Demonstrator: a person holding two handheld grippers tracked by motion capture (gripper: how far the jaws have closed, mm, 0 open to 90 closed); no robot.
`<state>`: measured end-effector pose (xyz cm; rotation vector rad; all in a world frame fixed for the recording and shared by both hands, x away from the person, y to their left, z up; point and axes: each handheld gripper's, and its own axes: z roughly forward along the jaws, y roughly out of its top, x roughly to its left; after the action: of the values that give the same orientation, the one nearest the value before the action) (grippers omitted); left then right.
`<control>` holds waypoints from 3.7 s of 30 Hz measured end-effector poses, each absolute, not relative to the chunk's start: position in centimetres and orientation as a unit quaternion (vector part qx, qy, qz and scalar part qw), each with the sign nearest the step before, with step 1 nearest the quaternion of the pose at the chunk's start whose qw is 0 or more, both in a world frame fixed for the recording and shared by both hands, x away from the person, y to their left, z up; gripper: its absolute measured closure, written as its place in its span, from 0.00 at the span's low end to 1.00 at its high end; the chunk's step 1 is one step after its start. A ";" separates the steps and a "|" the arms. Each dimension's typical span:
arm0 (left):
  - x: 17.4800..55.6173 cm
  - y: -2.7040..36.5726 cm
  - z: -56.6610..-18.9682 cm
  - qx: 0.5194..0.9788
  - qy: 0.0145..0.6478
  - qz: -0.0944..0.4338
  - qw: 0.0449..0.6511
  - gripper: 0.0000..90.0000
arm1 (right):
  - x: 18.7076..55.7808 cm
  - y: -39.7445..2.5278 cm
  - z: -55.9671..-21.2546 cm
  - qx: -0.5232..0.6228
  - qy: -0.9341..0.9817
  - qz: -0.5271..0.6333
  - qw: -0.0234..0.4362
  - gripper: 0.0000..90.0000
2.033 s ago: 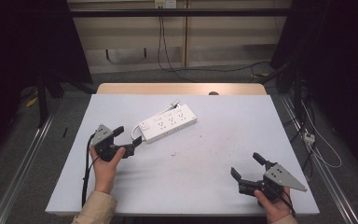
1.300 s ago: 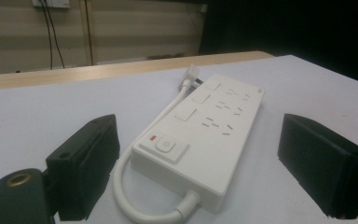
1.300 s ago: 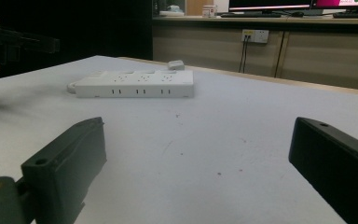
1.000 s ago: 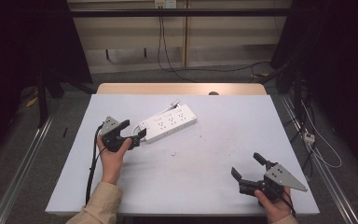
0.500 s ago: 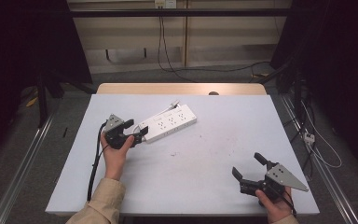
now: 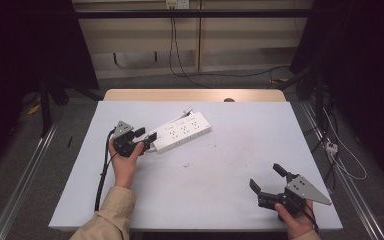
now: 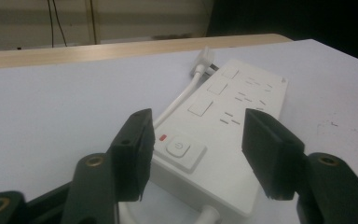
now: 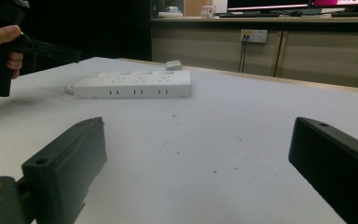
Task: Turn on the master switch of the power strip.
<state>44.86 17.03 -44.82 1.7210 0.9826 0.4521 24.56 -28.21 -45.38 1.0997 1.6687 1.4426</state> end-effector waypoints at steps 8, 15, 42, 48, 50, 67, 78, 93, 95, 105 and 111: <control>45.2 17.1 -45.1 0.710 0.424 0.182 0.532 0.57 | 24.6 -28.3 -45.4 0.420 0.639 0.553 0.332 0.04; 45.5 16.9 -44.8 0.720 0.419 0.186 0.521 0.62 | 24.6 -28.3 -45.4 0.420 0.638 0.553 0.333 0.04; 46.3 16.8 -44.8 0.722 0.425 0.170 0.519 0.81 | 24.5 -28.5 -45.3 0.420 0.637 0.554 0.334 0.04; 46.4 16.9 -44.8 0.723 0.425 0.171 0.517 0.85 | 24.5 -28.5 -45.3 0.420 0.636 0.555 0.333 0.04; 46.4 17.0 -44.8 0.723 0.426 0.172 0.516 0.86 | 24.5 -28.5 -45.3 0.421 0.636 0.555 0.332 0.04; 46.8 15.8 -44.1 0.741 0.408 0.175 0.504 0.92 | 24.5 -28.5 -45.3 0.420 0.636 0.556 0.333 0.05; 47.0 15.8 -44.3 0.739 0.418 0.169 0.501 0.96 | 24.4 -28.6 -45.3 0.419 0.636 0.557 0.332 0.05; 47.2 16.0 -44.3 0.740 0.419 0.169 0.499 0.97 | 24.4 -28.5 -45.3 0.420 0.634 0.558 0.332 0.05; 47.2 15.9 -44.3 0.742 0.416 0.171 0.496 0.98 | 24.4 -28.5 -45.3 0.419 0.634 0.558 0.333 0.05; 47.4 15.6 -44.6 0.749 0.416 0.166 0.488 1.00 | 24.4 -28.5 -45.3 0.418 0.635 0.558 0.332 0.05; 47.4 15.3 -44.9 0.754 0.413 0.168 0.482 1.00 | 24.4 -28.5 -45.3 0.418 0.634 0.559 0.332 0.05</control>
<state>47.42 15.32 -44.87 1.8377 1.0075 0.4099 24.40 -28.53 -45.26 1.0926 1.6580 1.4613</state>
